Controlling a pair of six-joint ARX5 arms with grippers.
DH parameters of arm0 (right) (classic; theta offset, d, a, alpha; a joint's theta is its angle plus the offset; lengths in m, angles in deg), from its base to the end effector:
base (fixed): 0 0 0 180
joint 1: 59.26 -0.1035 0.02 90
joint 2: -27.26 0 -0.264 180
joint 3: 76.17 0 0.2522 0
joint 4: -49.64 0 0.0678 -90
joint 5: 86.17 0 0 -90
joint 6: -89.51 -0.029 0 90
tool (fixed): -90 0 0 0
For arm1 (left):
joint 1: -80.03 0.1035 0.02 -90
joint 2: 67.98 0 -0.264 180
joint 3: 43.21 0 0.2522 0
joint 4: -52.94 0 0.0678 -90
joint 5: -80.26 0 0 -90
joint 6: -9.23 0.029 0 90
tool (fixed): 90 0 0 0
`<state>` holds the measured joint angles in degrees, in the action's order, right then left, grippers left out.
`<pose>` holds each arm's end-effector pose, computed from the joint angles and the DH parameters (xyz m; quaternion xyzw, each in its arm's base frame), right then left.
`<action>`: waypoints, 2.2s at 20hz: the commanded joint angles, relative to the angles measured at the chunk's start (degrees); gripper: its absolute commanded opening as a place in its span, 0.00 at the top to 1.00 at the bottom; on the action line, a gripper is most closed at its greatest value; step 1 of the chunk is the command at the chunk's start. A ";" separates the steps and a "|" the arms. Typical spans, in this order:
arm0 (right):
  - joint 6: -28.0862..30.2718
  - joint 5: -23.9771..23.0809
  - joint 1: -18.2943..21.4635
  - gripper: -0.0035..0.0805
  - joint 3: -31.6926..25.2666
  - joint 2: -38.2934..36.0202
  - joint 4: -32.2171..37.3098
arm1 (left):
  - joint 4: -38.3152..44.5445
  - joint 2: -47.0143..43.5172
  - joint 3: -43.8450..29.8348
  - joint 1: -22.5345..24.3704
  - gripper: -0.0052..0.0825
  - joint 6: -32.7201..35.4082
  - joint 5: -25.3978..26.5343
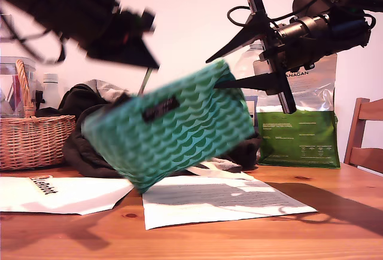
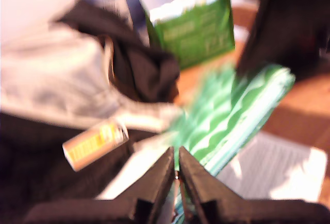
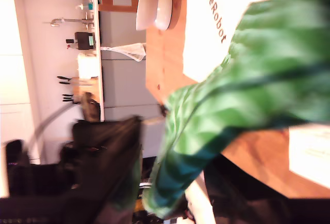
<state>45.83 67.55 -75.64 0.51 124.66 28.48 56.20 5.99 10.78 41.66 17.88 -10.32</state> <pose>0.3284 0.1236 0.2222 0.3991 0.5274 0.4361 0.6102 0.2169 -0.1721 0.2432 0.1173 0.1123 -0.3393 0.9266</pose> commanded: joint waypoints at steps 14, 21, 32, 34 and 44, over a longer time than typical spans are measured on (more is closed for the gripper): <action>7.32 -0.72 -2.73 0.59 1.36 -0.22 0.70 | -16.28 -0.15 5.64 2.75 0.96 2.29 -8.11; 36.44 1.55 -2.82 0.59 7.37 -2.64 -2.67 | -17.59 -0.15 5.64 3.67 0.96 9.05 -17.20; 97.83 -37.38 -11.32 0.57 7.39 -6.19 -23.93 | -23.47 -0.17 5.64 5.46 0.96 9.79 -21.88; 100.02 -37.79 -11.30 0.57 7.39 -5.51 -23.34 | -24.24 -0.17 5.64 5.46 0.96 9.77 -21.99; 100.65 -39.85 -10.71 0.59 7.39 -0.72 -27.45 | -25.22 -0.15 5.64 5.20 0.96 1.55 -23.19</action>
<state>146.42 27.77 -86.33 8.40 123.20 1.07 30.56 5.97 16.75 47.04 20.37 -33.27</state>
